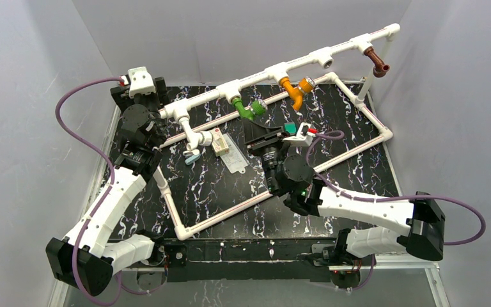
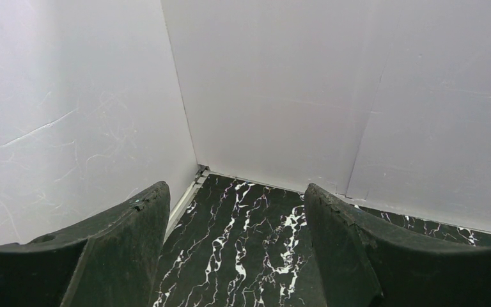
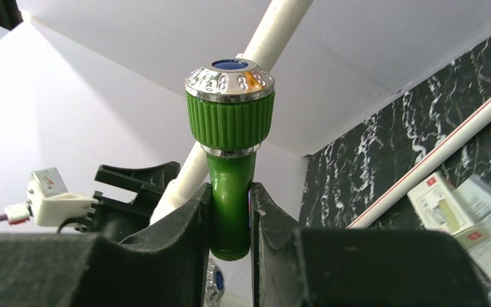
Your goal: Install the water faucets
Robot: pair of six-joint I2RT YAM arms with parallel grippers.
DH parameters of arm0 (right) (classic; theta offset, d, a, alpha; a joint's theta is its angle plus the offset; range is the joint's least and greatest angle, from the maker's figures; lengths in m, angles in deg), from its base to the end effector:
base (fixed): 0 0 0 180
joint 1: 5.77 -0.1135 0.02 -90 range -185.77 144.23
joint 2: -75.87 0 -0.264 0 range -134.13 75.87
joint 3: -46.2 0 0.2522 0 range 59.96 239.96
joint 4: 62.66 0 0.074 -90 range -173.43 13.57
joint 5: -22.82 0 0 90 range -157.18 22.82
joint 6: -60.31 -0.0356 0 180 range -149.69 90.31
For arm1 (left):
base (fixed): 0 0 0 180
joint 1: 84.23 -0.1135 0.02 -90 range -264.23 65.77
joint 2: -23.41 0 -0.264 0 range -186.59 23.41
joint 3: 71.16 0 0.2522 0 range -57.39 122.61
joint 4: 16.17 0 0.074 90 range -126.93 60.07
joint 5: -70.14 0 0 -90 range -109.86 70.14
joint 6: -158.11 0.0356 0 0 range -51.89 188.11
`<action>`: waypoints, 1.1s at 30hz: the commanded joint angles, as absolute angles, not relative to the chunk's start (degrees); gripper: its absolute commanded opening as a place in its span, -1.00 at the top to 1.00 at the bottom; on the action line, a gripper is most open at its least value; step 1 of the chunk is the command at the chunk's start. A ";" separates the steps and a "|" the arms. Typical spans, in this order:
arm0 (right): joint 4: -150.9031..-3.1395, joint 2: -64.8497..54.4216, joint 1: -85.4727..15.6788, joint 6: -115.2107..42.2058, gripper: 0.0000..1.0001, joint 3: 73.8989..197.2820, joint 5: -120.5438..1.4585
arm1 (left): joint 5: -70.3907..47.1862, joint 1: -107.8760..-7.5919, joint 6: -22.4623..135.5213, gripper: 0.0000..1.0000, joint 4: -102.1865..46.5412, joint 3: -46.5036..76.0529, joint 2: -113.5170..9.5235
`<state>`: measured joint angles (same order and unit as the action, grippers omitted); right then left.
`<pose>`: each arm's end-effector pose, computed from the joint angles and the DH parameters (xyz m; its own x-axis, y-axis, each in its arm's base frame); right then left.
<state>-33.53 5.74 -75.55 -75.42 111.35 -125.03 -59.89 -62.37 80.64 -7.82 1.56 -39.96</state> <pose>0.1203 0.2395 0.3779 -0.0677 0.9188 -0.3889 -0.2634 0.3595 0.8952 0.2377 -0.0707 0.4213 0.2139 0.0932 -0.9724 -0.3380 0.9410 0.0158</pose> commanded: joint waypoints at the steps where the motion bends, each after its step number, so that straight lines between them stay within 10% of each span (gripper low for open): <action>1: -43.14 6.08 -73.53 -92.96 0.97 116.64 -126.78 | -56.32 -60.24 79.10 -0.49 -31.49 -7.79 -43.76; 33: -60.50 9.22 -70.73 -129.55 0.97 116.68 -121.44 | -56.28 -60.24 79.09 -0.49 -31.07 -8.67 -43.55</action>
<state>-60.42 9.52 -73.25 -124.32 116.12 -120.53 -58.85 -62.43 80.49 -7.40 1.08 -39.46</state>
